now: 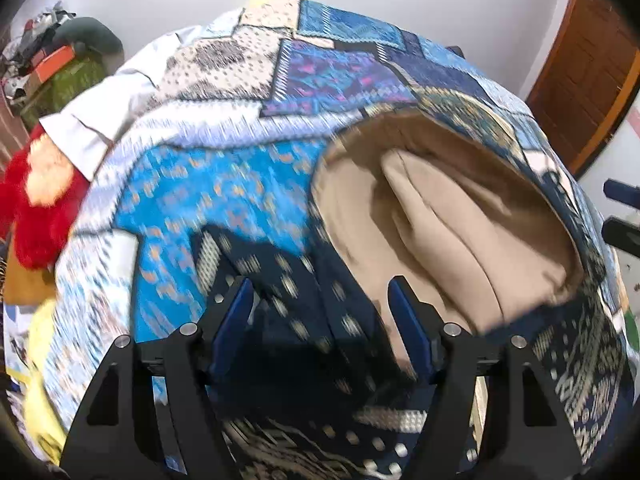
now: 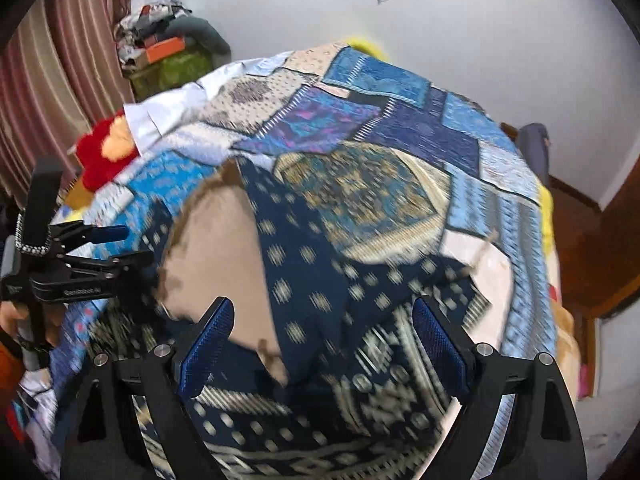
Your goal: Fold large clothes
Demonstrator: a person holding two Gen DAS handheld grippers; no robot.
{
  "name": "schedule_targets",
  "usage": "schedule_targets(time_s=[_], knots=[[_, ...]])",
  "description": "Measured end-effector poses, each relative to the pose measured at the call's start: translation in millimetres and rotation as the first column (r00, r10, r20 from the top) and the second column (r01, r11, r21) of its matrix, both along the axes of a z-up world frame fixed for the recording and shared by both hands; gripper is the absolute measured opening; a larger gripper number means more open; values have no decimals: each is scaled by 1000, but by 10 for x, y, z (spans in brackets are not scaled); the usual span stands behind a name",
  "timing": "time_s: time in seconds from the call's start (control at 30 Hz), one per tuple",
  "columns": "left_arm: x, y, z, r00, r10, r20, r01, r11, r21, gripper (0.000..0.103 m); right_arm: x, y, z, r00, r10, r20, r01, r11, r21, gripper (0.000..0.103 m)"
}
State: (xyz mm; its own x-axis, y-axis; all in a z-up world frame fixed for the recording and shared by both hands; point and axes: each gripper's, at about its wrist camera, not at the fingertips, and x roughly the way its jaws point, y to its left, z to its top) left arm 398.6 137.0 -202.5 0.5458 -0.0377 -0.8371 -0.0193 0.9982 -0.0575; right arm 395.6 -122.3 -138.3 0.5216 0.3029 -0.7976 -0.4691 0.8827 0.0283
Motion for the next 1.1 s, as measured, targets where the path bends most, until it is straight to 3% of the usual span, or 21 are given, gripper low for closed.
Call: schedule_targets(time_s=[0.13,0.27,0.37,0.47,0.5,0.57,0.63,0.73,0.97,1.1], knots=[[326,104,-82,999,26,-22,-27,1000,-14,71,281,210,-55,999,3,-37,-1,999,37,90],[658,181,-304,998,37,-59,-41,996,-78,71,600,408,-240,996,11,-85,-8,999,40,89],[875,185,-454,996,29,-81,-41,989,-143,68,823,527,-404,992,14,-123,-8,999,47,74],[1017,107,-535,996,11,-93,-25,987,-158,39,976,610,-539,985,20,-171,-8,997,72,48],[1050,75,-547,996,1,-94,-17,987,-160,24,1002,629,-564,984,24,-176,-9,997,83,35],[1051,15,-502,997,-6,-77,-5,989,-145,8,1011,664,-585,986,36,-166,-21,996,91,23],[961,-56,-360,999,-24,-29,20,993,-119,6,966,681,-553,988,46,-144,-33,995,93,14],[721,-114,-46,997,-54,50,60,992,-112,6,807,632,-402,992,60,-108,-47,992,120,11],[-60,-251,631,975,-142,170,162,981,-111,6,184,372,70,994,102,-41,-95,985,143,10],[-513,-385,742,966,-185,183,203,975,-90,6,-270,206,226,992,123,-28,-117,982,151,10]])
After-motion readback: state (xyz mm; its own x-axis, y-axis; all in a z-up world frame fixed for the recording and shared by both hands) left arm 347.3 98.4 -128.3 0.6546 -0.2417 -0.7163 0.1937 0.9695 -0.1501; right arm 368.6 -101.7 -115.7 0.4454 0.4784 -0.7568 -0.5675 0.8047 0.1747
